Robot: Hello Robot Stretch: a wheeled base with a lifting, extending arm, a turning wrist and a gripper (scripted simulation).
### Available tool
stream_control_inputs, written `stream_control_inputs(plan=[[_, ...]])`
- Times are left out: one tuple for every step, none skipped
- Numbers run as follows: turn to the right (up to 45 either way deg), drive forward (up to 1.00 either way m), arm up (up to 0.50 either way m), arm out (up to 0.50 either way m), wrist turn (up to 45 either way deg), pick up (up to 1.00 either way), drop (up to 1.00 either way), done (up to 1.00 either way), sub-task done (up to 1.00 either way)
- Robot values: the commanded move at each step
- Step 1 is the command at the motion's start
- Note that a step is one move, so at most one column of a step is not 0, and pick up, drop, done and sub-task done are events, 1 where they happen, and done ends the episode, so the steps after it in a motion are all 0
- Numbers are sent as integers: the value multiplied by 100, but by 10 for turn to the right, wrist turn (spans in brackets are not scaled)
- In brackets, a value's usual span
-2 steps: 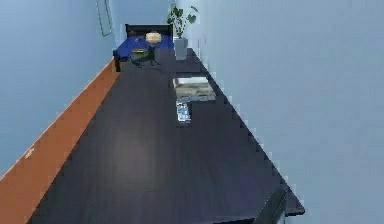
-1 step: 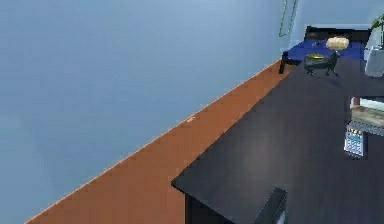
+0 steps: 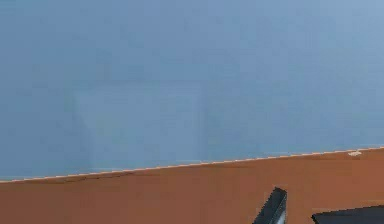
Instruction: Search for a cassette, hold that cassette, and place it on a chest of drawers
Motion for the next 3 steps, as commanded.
stream_control_inputs(plan=[[-450,0,0,0,0,0,0,0,0],[-180,0,0,0,0,0,0,0,0],[0,35,0,0,0,0,0,0,0]])
